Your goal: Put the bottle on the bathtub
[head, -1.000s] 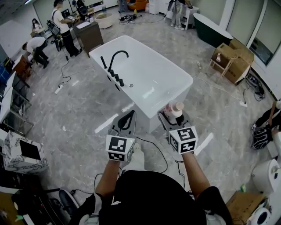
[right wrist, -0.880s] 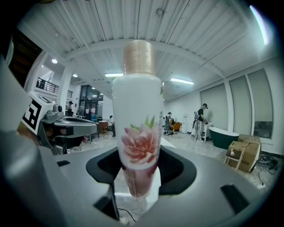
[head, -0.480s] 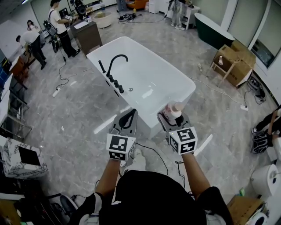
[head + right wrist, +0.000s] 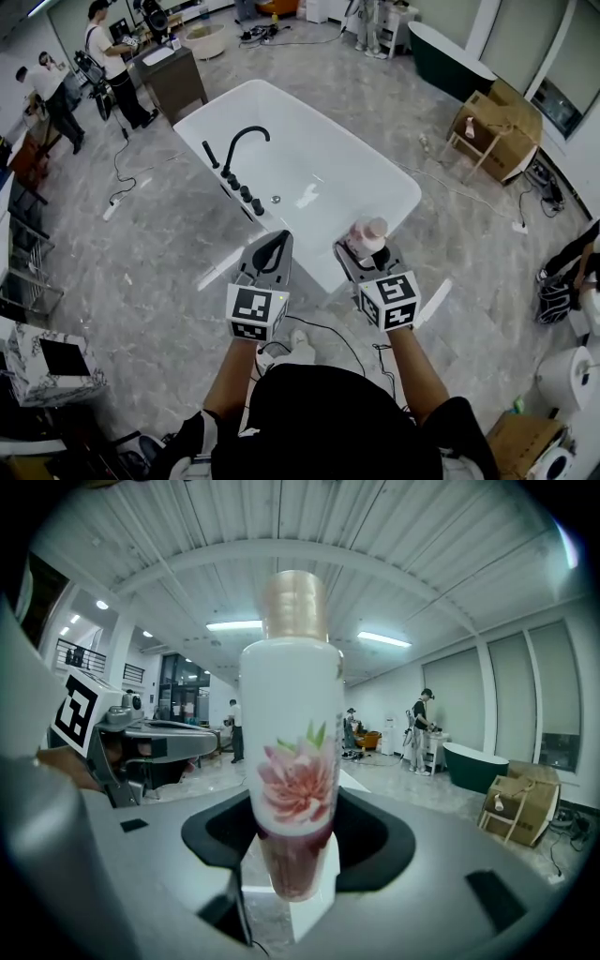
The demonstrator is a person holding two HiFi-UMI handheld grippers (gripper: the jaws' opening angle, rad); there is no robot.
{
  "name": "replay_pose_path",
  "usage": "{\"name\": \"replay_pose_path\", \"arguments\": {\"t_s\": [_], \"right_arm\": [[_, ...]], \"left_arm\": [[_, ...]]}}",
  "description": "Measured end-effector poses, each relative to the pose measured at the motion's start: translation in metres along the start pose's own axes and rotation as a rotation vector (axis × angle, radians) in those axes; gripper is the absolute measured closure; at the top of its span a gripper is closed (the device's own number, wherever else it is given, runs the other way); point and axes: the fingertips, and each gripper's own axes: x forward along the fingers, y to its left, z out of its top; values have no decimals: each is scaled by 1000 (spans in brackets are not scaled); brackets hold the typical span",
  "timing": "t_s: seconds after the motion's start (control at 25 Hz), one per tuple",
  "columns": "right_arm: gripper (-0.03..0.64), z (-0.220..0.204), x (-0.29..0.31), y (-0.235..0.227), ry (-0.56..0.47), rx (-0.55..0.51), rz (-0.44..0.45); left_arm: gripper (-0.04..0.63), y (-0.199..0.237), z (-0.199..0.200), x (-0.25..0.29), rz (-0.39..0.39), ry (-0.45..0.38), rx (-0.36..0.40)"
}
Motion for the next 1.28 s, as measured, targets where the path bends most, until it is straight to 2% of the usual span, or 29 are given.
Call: {"name": "replay_pose_path", "arguments": {"t_s": [0.32, 0.64, 0.88, 1.28], "right_arm": [[371, 11, 56, -1, 15, 5, -30], [371, 6, 90, 6, 35, 26, -43], [371, -2, 105, 9, 60, 32, -39], [371, -15, 122, -16, 97, 39, -35]], "left_arm": [[583, 57, -8, 31, -21, 7, -18], [583, 87, -25, 47, -39, 26, -20], [583, 96, -39, 53, -45, 50, -33], [583, 92, -63, 80, -48, 97, -60]]}}
